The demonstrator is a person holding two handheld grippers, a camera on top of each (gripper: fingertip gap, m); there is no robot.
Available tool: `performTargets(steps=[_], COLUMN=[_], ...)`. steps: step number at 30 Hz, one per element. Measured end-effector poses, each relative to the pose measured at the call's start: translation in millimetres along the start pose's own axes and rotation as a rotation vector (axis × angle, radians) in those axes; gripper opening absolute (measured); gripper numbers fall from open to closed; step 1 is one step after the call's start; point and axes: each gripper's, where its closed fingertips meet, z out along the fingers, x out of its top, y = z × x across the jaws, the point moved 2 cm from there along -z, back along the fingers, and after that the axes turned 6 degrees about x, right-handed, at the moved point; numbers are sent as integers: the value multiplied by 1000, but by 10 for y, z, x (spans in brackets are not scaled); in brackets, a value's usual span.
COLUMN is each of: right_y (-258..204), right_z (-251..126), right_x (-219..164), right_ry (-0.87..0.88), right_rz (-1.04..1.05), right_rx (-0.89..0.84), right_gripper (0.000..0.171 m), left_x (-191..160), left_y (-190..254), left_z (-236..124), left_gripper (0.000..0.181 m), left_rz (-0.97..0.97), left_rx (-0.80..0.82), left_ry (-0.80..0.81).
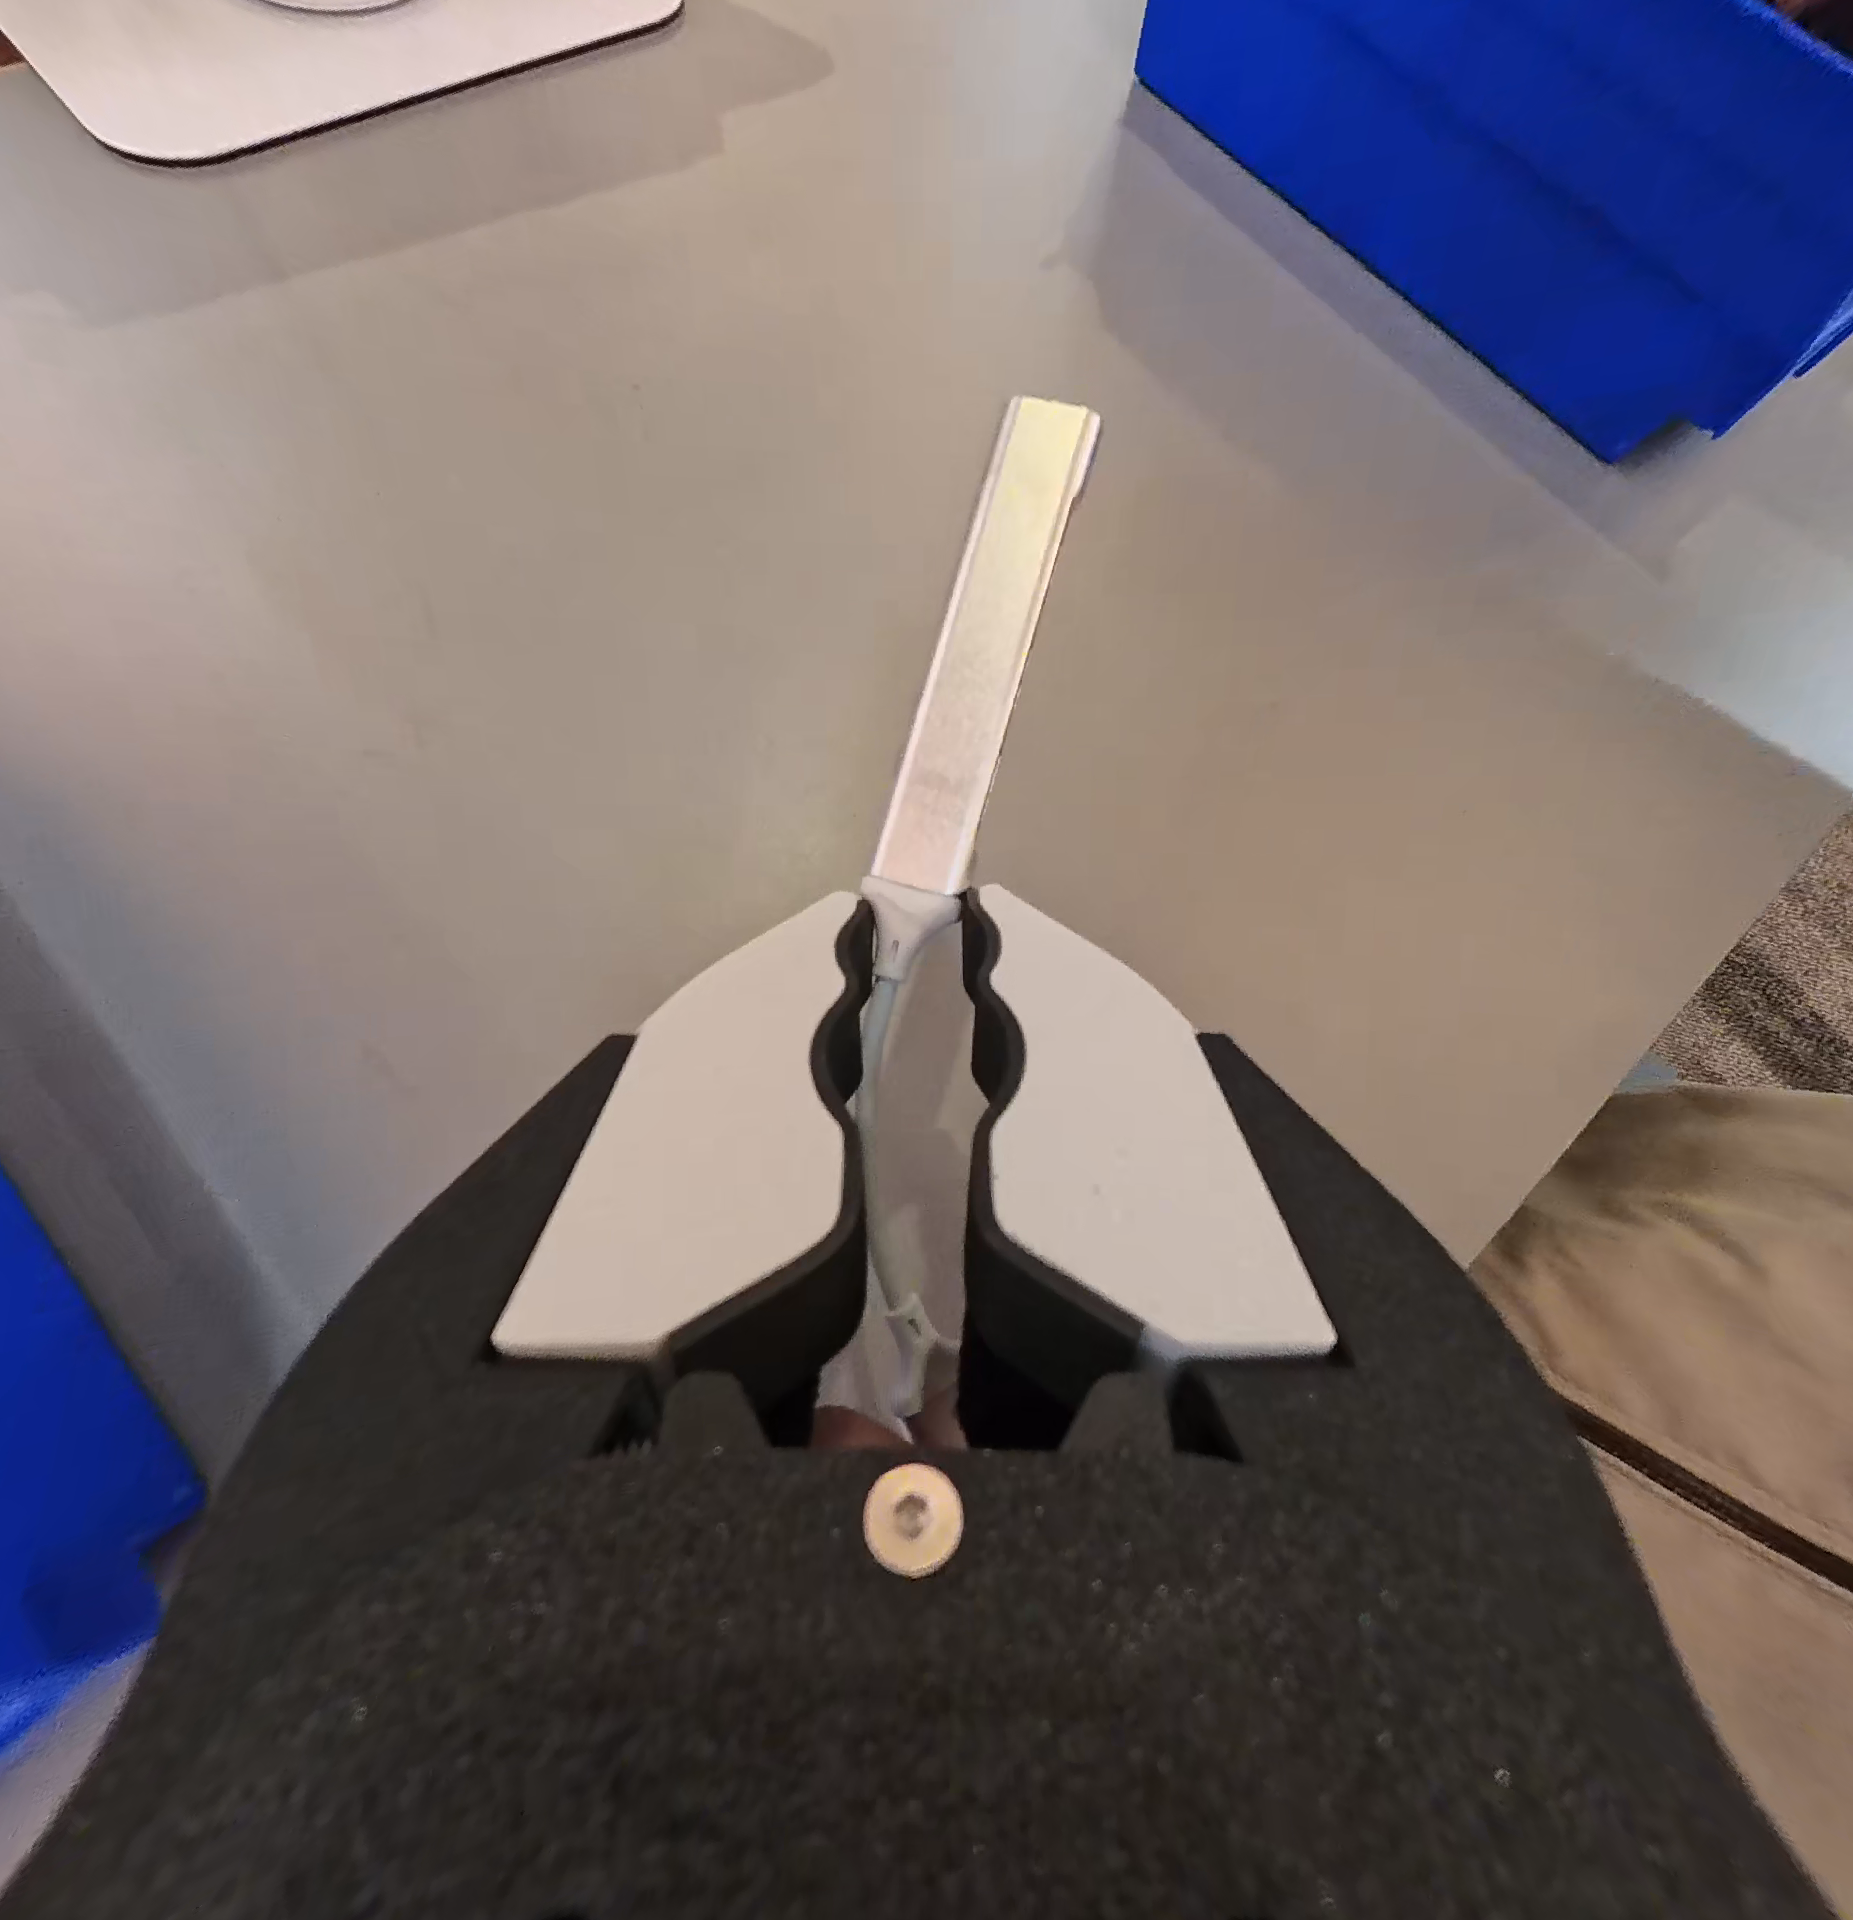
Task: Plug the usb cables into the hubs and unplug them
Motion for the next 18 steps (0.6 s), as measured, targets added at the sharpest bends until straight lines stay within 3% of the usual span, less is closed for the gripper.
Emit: performTargets(steps=[2,4,10,14,18], right_y=[6,60,-12,-830,-1721], right_z=[-52,-246,-1497,-1965,-1591], right_x=[1,59,437,646,670], right_ry=[10,46,401,717,917], right_rz=[1,-2,6,-20,79], right_rx=[10,-14,-173,-46,145], right_gripper=[17,36,55,56,54], left_x=[2,13,51,40,27], left_y=[-9,-27,-169,-251,-292], left_z=[2,-7,-82,-105,-121], left_gripper=[16,16,16,16,16], left_rz=[-2,-5,-19,-21,-29], left_rx=[3,6,50,73,87], left_ry=[0,3,21,18,19])
